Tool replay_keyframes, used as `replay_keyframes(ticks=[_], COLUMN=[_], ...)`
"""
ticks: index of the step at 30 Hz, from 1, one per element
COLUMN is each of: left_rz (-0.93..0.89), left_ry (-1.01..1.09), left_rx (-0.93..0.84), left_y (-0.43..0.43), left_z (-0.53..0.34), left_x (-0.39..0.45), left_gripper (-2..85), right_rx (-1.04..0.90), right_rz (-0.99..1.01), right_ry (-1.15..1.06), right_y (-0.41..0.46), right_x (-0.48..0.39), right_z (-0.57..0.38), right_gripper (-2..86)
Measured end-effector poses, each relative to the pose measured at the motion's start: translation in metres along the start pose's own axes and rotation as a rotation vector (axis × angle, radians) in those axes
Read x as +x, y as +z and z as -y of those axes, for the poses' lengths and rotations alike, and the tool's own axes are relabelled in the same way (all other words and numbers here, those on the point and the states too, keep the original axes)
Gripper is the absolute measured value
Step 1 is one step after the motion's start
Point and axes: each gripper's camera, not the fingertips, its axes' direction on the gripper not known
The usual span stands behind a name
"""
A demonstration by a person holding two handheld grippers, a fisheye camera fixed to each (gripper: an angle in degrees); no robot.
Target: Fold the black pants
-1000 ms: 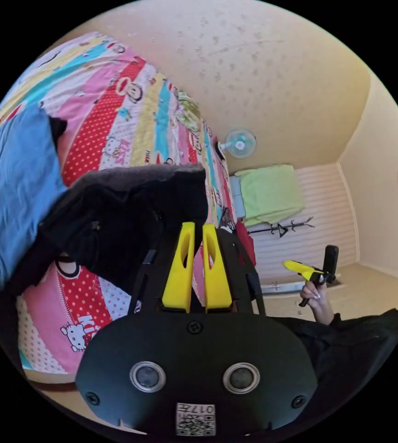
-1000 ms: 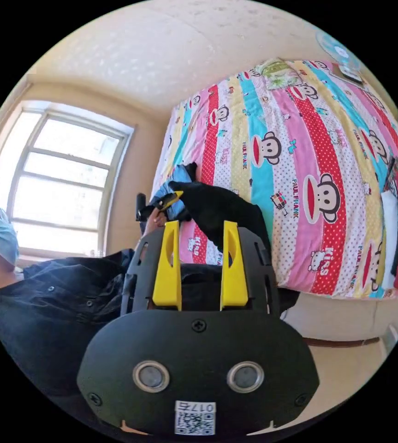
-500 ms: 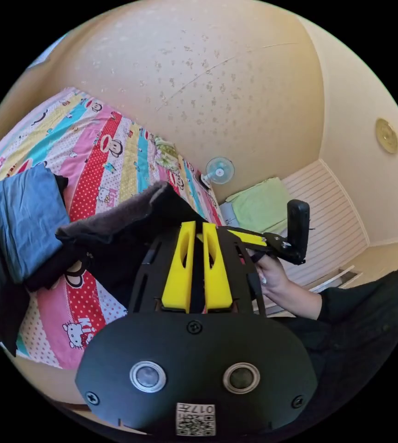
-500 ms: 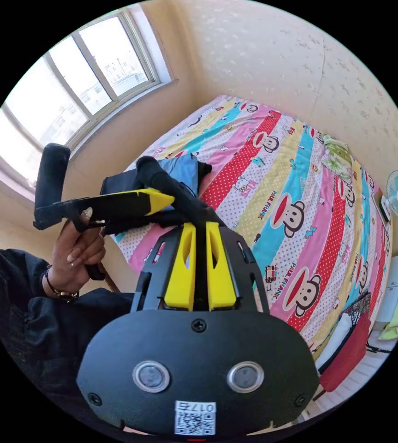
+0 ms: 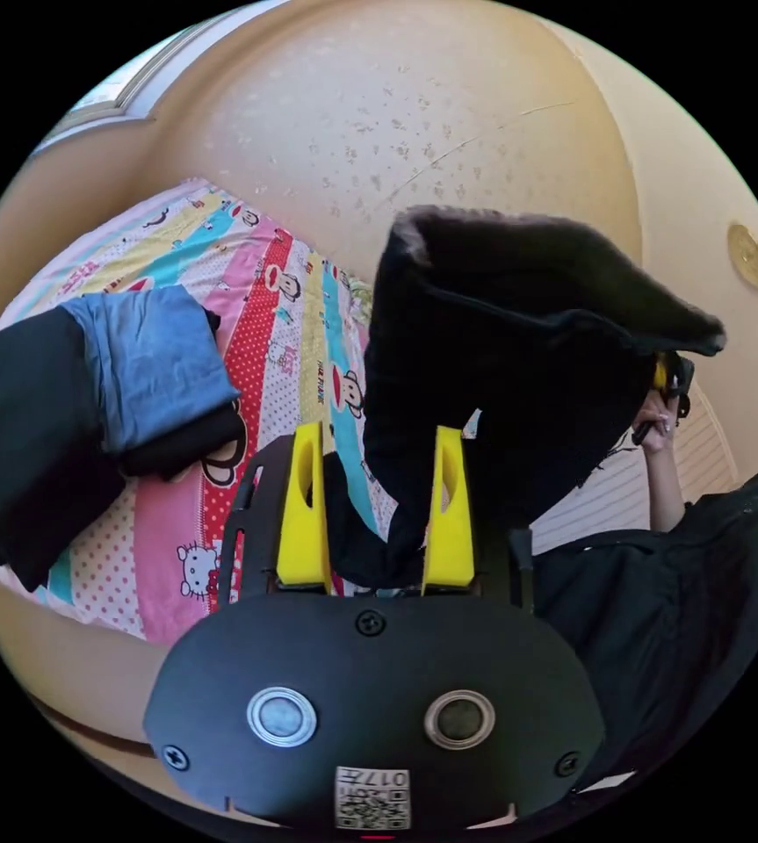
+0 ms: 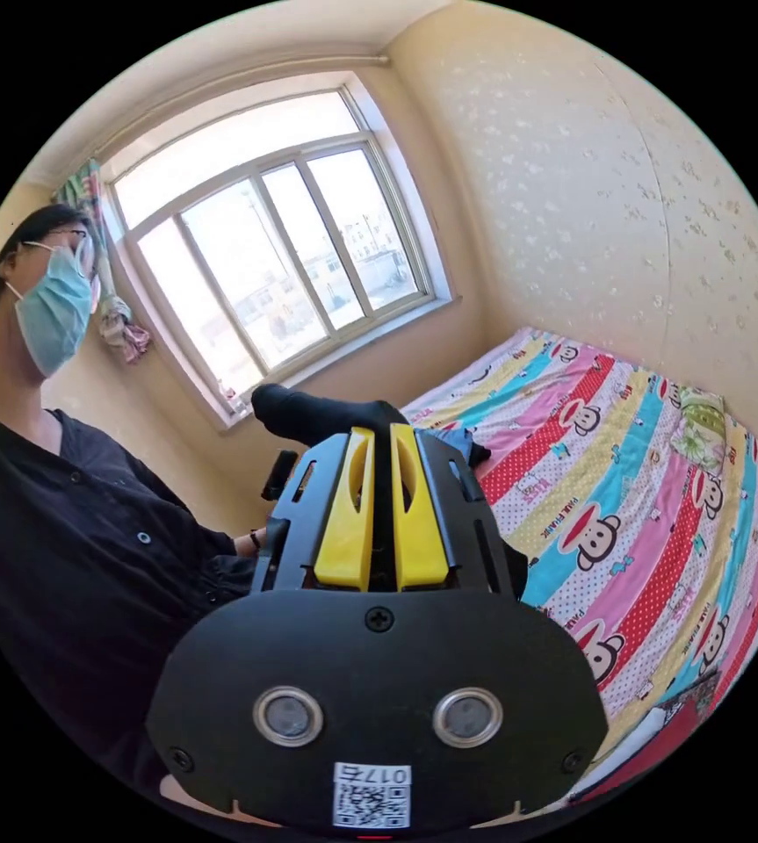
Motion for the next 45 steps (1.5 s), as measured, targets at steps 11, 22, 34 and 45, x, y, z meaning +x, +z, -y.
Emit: replay_keyframes(ticks=[11,22,34,45], left_rz=[-0.210,-0.542,-0.317,-0.095], left_ry=[0.598,0.851,0.718,0.081], left_rx=[0.505,0.759,0.761,0.216], left_y=[-0.071,-0.151,-0.076,0.164], left_z=[0.055,0.042,0.055,0.241], left_x=[0.283,0.443,0.438,0.121], left_gripper=[5.5,3.9,1.7,0.9], right_rx=[0.382,0.770,0.812,0.433], right_rz=[-0.044,-0.012,-0.232,-0.673], right_ry=[-0.178,-0.325,-0.069,0.525], right_y=[-0.203,-0.351,-0.358,-0.259], right_x=[-0.055,-0.092,0.006,0.360], right_z=[-0.042,-0.058,-0.001,0.106], right_gripper=[3.0,2.8,3.6,6.1])
